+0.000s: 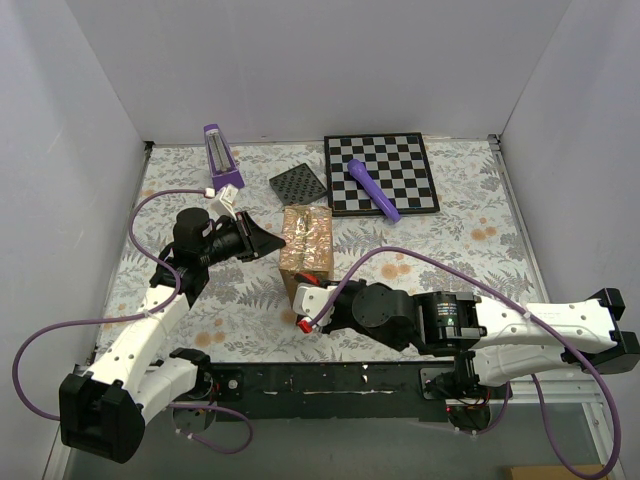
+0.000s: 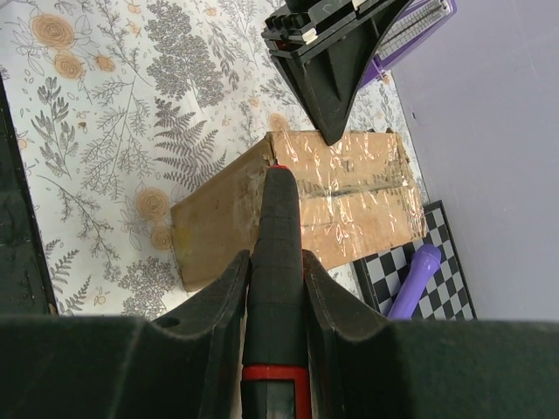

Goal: Unpack the express box
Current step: Cut the express box at the center of the board.

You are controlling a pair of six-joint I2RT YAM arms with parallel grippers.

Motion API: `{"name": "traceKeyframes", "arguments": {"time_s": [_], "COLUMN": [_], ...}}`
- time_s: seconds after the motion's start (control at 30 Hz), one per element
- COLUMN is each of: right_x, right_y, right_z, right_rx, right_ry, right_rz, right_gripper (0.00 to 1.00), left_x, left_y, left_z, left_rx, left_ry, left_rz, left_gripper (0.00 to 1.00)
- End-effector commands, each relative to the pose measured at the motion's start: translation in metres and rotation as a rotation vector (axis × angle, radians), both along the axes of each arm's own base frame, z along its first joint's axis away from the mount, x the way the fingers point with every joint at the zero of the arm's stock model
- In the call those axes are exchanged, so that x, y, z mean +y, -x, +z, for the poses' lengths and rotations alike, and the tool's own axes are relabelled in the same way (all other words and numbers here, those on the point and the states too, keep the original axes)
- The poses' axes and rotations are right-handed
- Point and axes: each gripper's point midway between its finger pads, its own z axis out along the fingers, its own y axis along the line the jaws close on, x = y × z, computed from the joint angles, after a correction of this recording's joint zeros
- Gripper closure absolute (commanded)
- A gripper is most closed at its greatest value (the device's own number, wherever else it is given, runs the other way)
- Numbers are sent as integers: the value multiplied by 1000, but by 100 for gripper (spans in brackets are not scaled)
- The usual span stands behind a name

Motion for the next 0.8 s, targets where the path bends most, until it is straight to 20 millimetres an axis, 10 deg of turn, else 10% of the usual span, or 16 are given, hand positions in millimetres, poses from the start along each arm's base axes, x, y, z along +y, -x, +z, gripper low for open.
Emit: {"name": "traceKeyframes", "arguments": {"time_s": [0.0, 0.77], "right_x": [5, -10], "right_y": [1, -15], "right_z": [15, -20], "right_rx": [12, -27], "right_ry": [-74, 99], "right_rz": [2, -103], "right_gripper": [99, 99], "left_x": [3, 2], "left_y": [5, 7], "left_z": [-10, -8], "left_rx": [31, 22], "left_ry": [-25, -24], "left_rz": [-5, -25], "left_gripper": [100, 100]}}
